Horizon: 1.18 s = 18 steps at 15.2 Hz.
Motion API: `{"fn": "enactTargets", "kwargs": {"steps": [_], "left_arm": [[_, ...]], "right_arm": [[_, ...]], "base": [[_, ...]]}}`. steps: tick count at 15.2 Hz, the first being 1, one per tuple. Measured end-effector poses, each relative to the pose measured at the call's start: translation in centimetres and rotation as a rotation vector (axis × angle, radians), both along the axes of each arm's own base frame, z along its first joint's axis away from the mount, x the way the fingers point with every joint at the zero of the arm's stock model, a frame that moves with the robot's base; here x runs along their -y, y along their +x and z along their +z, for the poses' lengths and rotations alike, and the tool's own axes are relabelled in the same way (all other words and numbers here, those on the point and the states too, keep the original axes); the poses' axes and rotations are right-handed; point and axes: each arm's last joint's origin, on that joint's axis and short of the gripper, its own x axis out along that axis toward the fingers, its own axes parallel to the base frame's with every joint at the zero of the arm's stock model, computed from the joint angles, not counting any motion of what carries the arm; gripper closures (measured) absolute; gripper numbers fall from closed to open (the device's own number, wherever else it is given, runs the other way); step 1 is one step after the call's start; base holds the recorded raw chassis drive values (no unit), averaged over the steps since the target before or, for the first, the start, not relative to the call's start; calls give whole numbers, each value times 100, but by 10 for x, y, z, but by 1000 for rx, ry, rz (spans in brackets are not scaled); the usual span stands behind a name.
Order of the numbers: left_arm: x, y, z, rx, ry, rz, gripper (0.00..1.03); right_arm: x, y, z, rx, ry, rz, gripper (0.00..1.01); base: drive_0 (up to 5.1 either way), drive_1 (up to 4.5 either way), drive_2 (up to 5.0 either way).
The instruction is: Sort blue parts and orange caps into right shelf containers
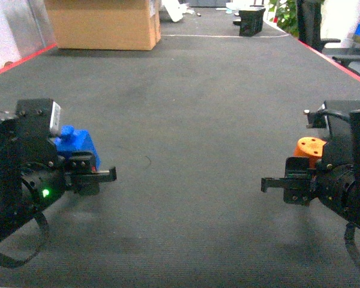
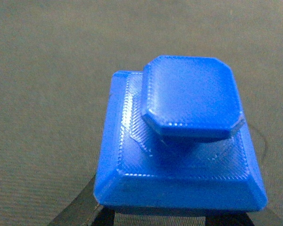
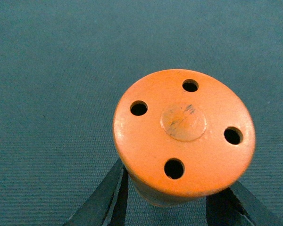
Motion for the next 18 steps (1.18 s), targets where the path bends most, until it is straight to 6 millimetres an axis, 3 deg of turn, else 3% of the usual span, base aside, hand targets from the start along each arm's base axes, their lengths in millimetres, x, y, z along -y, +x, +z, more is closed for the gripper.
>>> {"fn": "enactTargets", "kwargs": {"steps": [3,5,7,9,11,13,17,18], "left_arm": [[-1,-24,37,175,80,55,61],[-7,-70,61,295,86,133,61],[-22,-115,70,295,94,218,61],[-39,-145,85,315,98,278,61],[-42,-164,113,417,84,297,61],[-35,-181,129,487,48,271,61],[-29,-176,123,427,21,224,61],[-32,-176,125,376,45,147,61]], "right_arm": [[8,-25,38,152,40,-17,61],[20,-62,61,237,50,-58,61],[32,-108,71,258,22,-94,61],[42,-141,90,318,22,-131,61],[49,-169,119,434,44,-180,61],[52,-195,138,524,65,-172,61],[51,-197,140,516,39,-172,61],[53,-198,138,463,1,-83,61]], "base": [[0,0,0],[0,0,0],[0,0,0],[0,0,0],[0,0,0],[0,0,0],[0,0,0],[0,0,0]]}}
